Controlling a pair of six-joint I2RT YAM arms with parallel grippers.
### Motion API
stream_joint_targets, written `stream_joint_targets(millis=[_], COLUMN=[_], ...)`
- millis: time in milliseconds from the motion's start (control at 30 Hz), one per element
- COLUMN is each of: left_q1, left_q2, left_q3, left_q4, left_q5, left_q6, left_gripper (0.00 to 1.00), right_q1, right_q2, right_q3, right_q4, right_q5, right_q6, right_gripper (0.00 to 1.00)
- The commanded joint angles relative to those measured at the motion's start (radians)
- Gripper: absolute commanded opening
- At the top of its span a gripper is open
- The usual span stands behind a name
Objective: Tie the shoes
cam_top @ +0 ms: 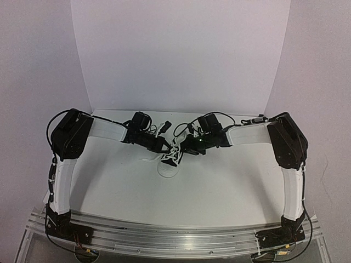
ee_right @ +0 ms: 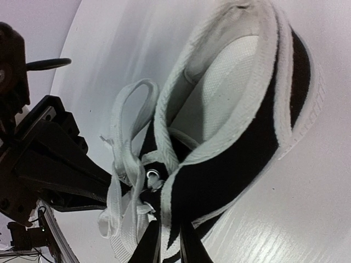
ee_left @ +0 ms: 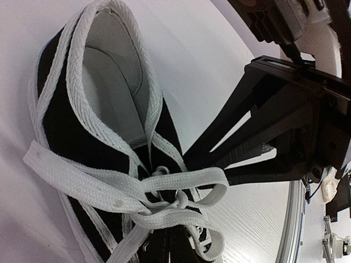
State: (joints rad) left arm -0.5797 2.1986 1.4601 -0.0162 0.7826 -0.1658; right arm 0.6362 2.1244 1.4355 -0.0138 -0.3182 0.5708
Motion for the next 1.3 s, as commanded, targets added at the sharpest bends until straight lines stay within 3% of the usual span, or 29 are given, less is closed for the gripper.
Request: stream_joint_targets(millis=[0,467,800,1100,1267], left_q1=[-0.004,-0.005,-0.005,-0.005,-0.005], left_q2=[0.021,0.055,0.058,0.059,0.061], left_q3=[0.046,0.097,0.097,0.098,0.091], left_q4=[0.042,0.035,0.034,0.045,0.051], left_q5=[0.011,0.008,0.019,0.027,0.038], left_q6=[-0.004,0.015,0.01,-0.003,-0.017], left_gripper=[0.0,0.0,0.0,0.0,0.0], right_q1=[0.019,0.017,0.017,0.017,0.017], right_q2=[-0.04,0.044,0.059,0.102,0.119], right_q3=[0.045,0.098,0.08,0.113,0.128], right_q4=[0.035,0.063,0.064,0.071,0.076], right_q5=[-0.019,-0.074,-0.095,-0.126,-0.124], right_q6=[-0.021,-0.027,-0.001,0.037,0.042], right_gripper=[0.15,0.22,0.17,0.26,0.25])
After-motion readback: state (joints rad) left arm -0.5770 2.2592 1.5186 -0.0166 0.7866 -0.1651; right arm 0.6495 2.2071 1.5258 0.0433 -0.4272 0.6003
